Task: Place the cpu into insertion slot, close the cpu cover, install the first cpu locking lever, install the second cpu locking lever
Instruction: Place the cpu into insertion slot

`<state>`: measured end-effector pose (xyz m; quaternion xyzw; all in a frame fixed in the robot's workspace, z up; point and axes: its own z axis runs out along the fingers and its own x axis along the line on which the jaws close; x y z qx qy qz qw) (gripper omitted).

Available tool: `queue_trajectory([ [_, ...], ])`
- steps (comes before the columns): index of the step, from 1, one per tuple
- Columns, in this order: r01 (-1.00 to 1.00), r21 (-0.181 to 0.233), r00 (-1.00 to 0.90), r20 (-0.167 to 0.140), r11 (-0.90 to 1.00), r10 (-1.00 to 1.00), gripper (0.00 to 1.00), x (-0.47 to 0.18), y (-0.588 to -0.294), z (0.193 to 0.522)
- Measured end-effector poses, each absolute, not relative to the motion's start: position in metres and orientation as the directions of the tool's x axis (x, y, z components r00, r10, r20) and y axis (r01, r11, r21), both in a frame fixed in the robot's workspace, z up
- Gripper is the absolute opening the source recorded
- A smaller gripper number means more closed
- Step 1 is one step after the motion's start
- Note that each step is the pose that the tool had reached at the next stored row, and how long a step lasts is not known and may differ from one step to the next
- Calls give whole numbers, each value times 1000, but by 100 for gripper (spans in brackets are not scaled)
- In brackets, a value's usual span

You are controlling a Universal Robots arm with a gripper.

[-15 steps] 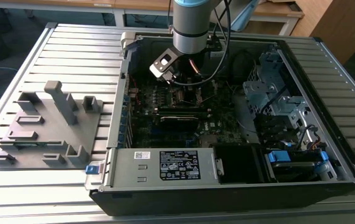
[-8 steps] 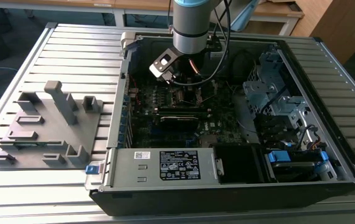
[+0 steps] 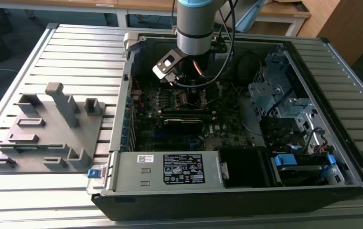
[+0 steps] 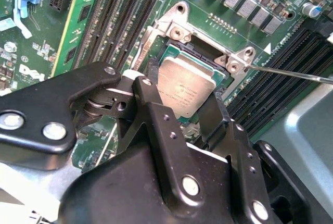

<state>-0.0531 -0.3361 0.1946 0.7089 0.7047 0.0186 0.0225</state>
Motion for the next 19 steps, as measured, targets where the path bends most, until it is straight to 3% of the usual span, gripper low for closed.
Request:
queue_trajectory([
  [19,998,58,6,-5,-6,1000,54,-53,-336,192],
])
